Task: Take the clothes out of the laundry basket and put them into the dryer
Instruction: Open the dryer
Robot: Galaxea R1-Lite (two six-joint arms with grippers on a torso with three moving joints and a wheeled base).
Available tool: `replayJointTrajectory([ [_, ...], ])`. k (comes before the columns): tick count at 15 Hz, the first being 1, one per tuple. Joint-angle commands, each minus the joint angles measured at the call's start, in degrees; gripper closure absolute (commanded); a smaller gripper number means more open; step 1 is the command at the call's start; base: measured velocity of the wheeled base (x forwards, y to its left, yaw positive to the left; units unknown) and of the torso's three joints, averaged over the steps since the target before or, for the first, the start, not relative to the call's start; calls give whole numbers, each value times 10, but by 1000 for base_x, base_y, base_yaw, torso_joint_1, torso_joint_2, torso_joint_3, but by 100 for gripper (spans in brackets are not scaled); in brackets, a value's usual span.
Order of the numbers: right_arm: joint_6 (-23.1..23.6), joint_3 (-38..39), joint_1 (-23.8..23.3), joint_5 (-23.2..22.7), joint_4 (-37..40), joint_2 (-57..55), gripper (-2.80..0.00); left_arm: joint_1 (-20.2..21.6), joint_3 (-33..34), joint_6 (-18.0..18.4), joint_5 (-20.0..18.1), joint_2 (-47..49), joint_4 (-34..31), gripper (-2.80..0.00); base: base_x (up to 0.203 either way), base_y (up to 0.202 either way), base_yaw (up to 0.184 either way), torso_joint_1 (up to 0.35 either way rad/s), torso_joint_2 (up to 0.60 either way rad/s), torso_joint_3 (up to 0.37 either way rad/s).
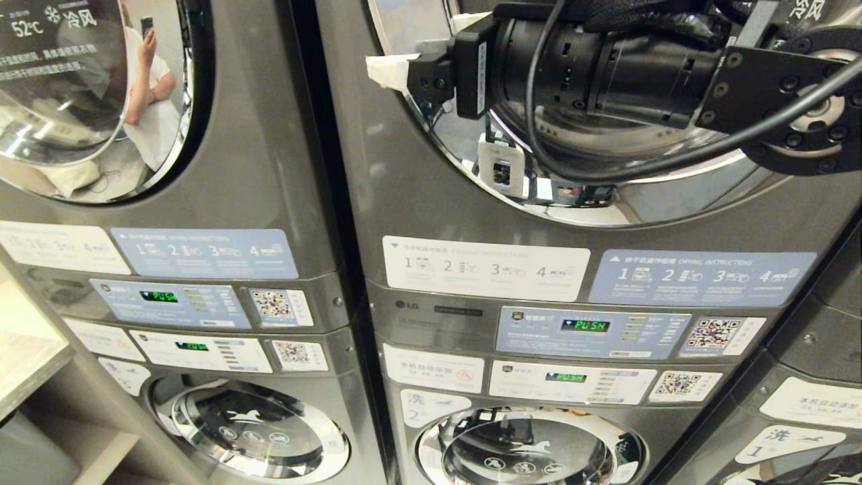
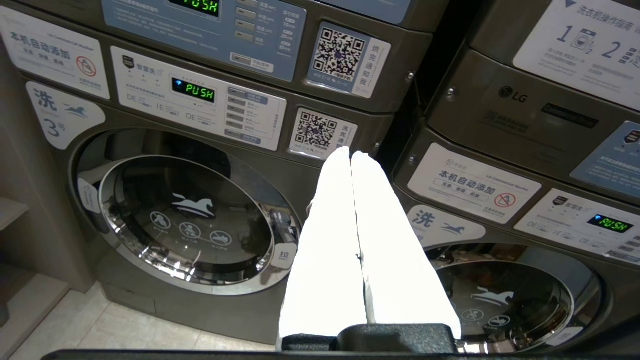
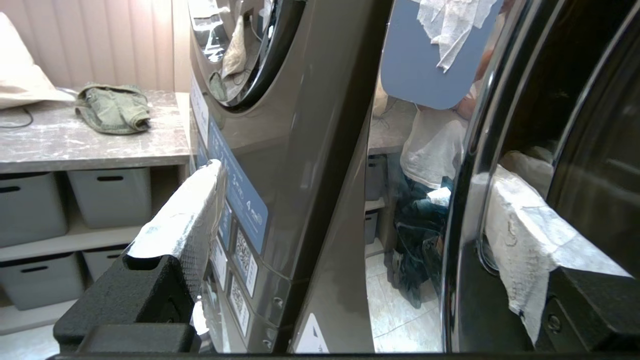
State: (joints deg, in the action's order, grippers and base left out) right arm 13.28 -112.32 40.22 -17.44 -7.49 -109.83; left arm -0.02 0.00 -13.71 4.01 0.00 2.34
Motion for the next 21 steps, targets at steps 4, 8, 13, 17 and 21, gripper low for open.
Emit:
replayJointTrajectory([
  [4,2,2,0,-22,3,24,-280,0,18,-1,0,0,0,0,0,0,0,0,0,0],
  [8,3,9,1,-55,9,48,-280,0,18,-1,0,0,0,0,0,0,0,0,0,0],
  [13,3,30,24,-68,11,77,-280,0,18,-1,0,0,0,0,0,0,0,0,0,0],
  [17,5,97,31,-72,10,126,-280,0,18,-1,0,0,0,0,0,0,0,0,0,0],
  [21,4,184,32,-74,10,201,-280,0,18,-1,0,0,0,0,0,0,0,0,0,0],
])
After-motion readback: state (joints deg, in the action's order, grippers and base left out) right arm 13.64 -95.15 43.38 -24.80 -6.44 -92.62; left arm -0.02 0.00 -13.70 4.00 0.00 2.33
